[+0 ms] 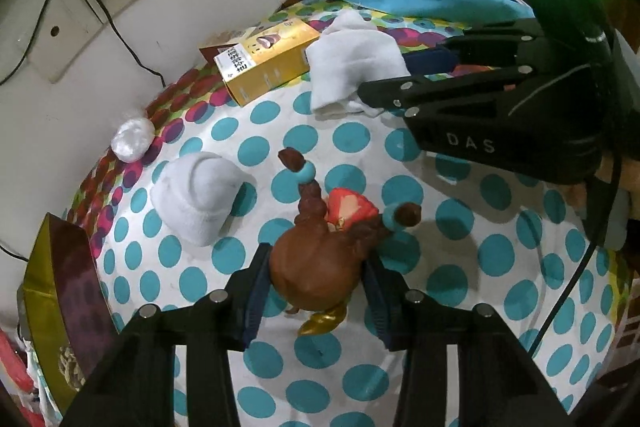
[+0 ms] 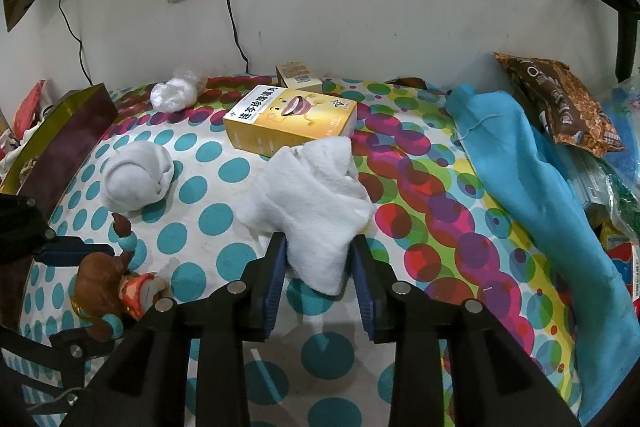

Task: Organize objects
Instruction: 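Grasp the brown toy figure with the left tool while the right tool grasps the white cloth, then carry the brown toy figure into the gold tray and open the left tool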

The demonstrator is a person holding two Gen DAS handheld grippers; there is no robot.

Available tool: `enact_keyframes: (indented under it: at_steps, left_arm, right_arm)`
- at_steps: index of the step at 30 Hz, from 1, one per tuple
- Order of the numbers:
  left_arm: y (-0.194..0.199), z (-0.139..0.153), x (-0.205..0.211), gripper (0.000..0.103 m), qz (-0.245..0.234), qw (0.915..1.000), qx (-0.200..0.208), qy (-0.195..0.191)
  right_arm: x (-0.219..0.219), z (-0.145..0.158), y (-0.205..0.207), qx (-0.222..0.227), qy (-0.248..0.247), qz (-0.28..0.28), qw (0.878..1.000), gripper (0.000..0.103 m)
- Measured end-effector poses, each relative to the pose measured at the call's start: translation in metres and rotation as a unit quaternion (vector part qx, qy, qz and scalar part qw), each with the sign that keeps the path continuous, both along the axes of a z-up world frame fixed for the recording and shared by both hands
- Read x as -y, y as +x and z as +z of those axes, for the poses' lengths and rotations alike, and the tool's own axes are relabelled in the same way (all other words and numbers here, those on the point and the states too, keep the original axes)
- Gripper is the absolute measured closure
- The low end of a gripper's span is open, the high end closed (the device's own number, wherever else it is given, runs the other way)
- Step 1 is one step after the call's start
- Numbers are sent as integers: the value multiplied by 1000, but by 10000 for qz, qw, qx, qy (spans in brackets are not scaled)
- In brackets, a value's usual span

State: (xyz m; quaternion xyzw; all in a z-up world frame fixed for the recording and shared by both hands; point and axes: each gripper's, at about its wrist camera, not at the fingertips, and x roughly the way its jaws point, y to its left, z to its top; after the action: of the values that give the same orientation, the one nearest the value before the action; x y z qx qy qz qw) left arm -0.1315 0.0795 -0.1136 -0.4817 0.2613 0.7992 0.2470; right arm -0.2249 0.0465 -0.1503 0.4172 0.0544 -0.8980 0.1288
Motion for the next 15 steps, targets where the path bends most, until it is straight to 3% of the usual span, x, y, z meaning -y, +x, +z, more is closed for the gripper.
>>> enact_keyframes:
  at_steps: [15]
  left_arm:
    - [9, 1, 1, 59, 441, 9989, -132, 88]
  right_arm:
    - [-2, -1, -1, 0, -5, 58, 10000, 73]
